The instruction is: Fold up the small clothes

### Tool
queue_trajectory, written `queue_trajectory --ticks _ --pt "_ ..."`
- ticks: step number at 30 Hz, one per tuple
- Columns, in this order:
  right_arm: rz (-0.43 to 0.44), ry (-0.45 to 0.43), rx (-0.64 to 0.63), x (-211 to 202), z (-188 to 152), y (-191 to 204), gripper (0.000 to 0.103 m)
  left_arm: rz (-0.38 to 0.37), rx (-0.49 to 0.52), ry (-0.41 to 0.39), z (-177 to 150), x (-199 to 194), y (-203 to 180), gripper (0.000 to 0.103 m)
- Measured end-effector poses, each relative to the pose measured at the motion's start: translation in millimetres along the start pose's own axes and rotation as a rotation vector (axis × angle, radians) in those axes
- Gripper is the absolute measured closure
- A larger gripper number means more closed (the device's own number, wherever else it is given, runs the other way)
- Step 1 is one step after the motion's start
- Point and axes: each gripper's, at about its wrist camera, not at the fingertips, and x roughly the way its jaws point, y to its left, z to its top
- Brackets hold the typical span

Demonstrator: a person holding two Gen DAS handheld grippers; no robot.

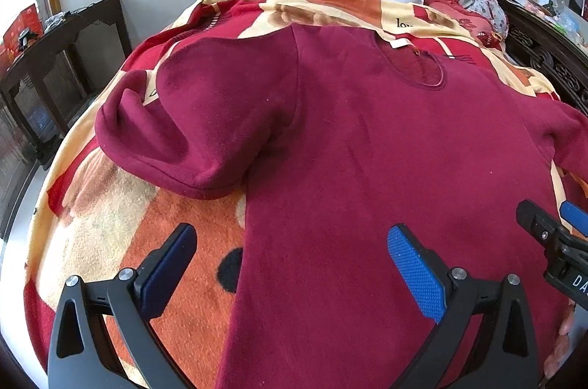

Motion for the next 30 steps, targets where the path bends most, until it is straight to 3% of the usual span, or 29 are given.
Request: queue_trajectory --ticks 30 --pt "0.019 0.02 -0.01 16 4 19 0.0 0.005 -0.031 0.027 3 14 12 0.0"
